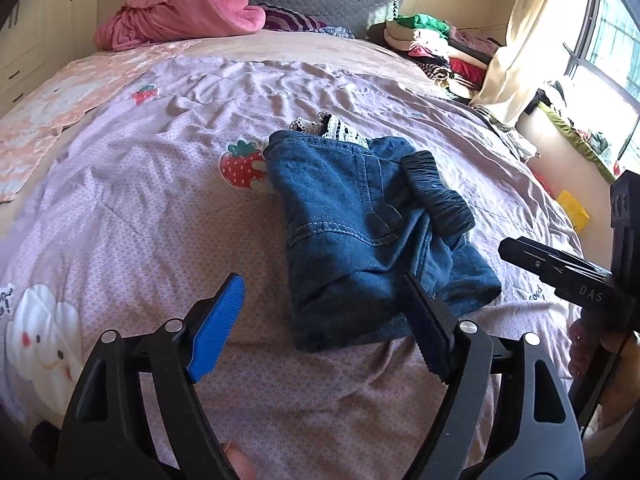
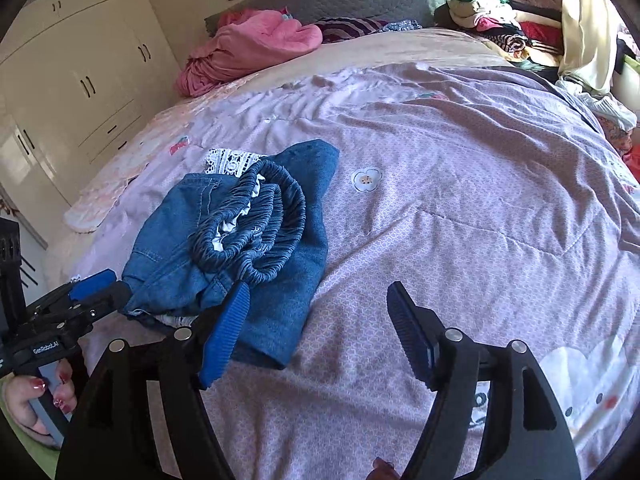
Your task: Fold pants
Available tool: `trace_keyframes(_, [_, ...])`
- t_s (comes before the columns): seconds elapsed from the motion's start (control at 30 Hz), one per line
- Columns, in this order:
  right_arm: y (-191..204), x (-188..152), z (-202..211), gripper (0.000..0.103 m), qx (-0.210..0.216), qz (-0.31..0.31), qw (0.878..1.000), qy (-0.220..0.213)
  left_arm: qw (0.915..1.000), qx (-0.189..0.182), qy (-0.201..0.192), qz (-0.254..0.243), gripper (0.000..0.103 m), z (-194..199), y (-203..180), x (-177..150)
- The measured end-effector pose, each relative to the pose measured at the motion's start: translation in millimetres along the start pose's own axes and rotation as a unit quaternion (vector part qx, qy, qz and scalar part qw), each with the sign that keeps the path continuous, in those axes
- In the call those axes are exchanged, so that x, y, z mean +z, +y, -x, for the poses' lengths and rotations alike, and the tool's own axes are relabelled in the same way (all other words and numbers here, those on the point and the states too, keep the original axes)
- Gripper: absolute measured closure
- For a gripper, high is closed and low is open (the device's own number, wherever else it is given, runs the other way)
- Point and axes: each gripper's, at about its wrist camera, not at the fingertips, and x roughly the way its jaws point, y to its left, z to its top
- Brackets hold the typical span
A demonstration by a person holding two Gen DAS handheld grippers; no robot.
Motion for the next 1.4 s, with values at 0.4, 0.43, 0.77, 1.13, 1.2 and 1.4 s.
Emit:
trace_keyframes(0.4, [18, -24, 54, 0.007, -0.007, 0.017, 0.999, -0.032, 0.9998, -0.002, -0.008, -0.018, 0.012, 37, -12, -20])
trace_keyframes(0.43, [20, -26, 58, 0.006, -0.010, 0.019, 0.999, -0.036, 0.9998, -0.002, -0.009, -0.019, 0.010, 40, -12, -22])
trace_keyframes(0.77, [31, -41, 91, 0.005, -0.028, 0.030, 0.997, -0.061, 0.9995, -0.004, -0.011, -0.029, 0.010, 67, -20, -40])
trace_keyframes(1.13, [43, -70, 113, 0.005, -0.029, 0.031, 0.997, -0.068, 0.9994, -0.007, -0.010, -0.033, 0.010, 87, -26, -61])
trace_keyframes(1.2, [45, -75, 116, 0.005, -0.031, 0.034, 0.997, -0.069, 0.9993, -0.004, -0.011, -0.035, 0.010, 89, -27, -65])
trace_keyframes(1.4, [52, -87, 117, 0.005, -0.046, 0.052, 0.995, -0.068, 0.9995, 0.004, -0.010, -0.030, 0.010, 91, -26, -79])
